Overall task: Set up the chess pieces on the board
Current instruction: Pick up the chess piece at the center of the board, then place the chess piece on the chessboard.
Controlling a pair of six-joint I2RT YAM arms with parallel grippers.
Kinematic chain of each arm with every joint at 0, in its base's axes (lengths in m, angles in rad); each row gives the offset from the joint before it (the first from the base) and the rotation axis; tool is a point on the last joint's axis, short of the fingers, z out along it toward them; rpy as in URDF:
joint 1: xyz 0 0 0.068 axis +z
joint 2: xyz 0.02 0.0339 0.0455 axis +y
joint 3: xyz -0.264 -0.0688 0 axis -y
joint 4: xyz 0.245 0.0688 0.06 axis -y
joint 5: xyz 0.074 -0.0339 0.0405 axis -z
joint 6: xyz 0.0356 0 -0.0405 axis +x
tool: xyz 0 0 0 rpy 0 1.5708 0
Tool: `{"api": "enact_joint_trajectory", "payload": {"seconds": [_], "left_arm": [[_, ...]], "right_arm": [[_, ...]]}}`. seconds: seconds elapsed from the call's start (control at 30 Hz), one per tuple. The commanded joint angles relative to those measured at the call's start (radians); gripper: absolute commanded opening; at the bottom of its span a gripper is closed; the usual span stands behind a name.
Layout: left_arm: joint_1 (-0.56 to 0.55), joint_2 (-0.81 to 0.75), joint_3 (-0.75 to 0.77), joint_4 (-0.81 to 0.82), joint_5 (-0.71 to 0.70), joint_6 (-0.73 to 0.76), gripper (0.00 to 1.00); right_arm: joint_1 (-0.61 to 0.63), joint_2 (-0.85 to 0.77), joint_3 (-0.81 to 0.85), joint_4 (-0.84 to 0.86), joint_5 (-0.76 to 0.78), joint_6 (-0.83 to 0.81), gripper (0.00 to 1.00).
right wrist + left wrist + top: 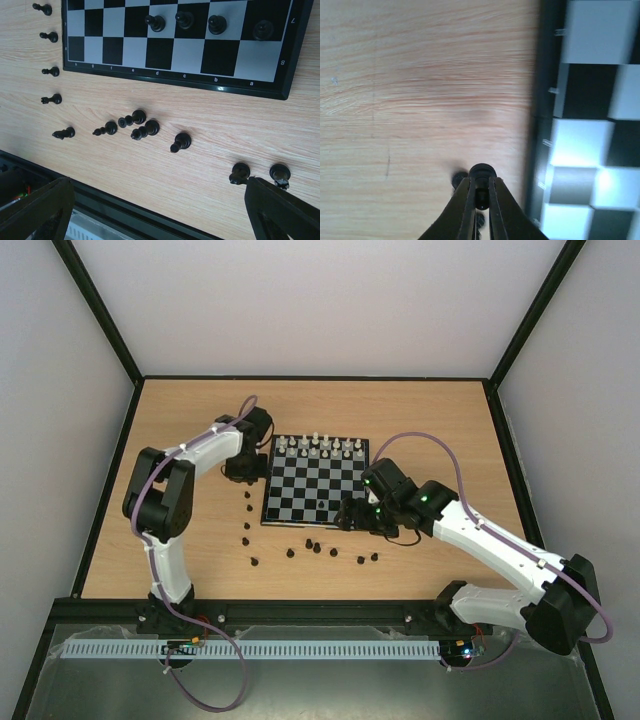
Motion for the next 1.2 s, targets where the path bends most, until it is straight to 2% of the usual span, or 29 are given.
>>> {"api": "enact_joint_trajectory", "payload": {"seconds": [0.0, 0.03, 0.23, 0.47, 1.17], "left_arm": [[-0.085, -0.102, 0.083, -0.144, 0.026, 0.014, 0.03], [-0.112, -0.114, 0.088, -0.160, 0.031, 0.011, 0.03], [-0.278, -0.140, 0.091, -0.185, 0.068, -0.051, 0.05], [-0.388, -0.120, 0.095, -0.162, 0.067, -0.101, 0.07], [-0.402, 0.096, 0.171, -0.049, 0.029, -0.059, 0.09]], "right_arm": [[0.006, -0.005, 0.049, -0.062, 0.018, 0.003, 0.96], [0.006, -0.009, 0.049, -0.065, 0.018, 0.010, 0.99], [0.006, -0.048, 0.045, -0.103, 0.035, 0.066, 0.99], [0.006, -0.120, 0.064, -0.166, 0.062, 0.100, 0.99], [0.006, -0.184, 0.015, -0.181, 0.071, 0.137, 0.99]]}}
